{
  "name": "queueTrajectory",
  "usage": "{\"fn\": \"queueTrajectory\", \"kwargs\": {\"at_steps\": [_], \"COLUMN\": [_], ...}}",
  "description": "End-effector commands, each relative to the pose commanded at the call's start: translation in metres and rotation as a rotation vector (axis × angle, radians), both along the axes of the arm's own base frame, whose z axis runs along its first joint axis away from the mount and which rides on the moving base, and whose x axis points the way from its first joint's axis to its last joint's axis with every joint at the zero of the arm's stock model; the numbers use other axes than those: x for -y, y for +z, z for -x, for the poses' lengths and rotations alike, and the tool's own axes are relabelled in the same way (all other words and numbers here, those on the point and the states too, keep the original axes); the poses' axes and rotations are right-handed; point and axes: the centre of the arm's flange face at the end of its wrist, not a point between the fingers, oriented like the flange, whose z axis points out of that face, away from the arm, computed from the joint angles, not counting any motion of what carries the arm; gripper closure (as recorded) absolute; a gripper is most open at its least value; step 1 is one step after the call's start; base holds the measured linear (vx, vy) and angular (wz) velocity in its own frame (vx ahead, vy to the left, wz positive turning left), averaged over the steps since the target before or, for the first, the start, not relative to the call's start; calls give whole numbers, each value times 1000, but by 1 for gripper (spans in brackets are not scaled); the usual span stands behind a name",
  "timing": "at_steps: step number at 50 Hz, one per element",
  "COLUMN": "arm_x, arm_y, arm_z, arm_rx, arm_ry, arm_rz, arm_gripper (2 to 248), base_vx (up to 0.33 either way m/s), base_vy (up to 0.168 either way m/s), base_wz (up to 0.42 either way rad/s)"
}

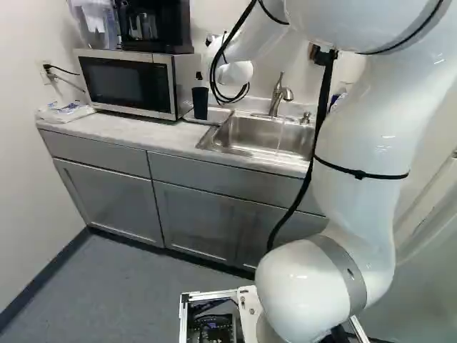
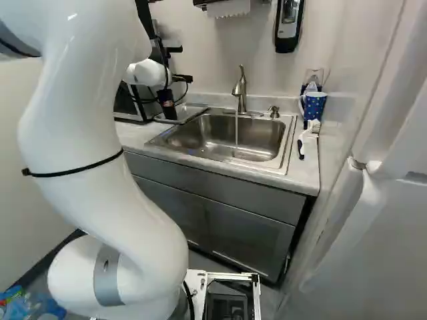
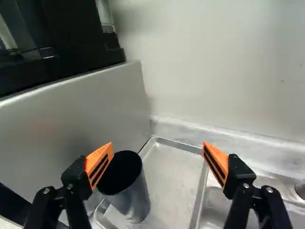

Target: Rinse the cup and place it in the tray

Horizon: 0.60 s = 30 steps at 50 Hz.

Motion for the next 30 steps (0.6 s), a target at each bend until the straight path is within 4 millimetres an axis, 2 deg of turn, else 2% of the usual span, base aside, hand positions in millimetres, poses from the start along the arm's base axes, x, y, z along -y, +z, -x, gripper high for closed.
{"fn": "queueTrajectory", "kwargs": {"at_steps": [30], "arm_x": [48], "arm_y": [1], "arm_z": [23], "arm_rx": [-6], "arm_ry": [-75], "arm_rz": [1], "arm_gripper": [3], "base_vx": [0], "base_vy": [0], "base_wz": [0]}}
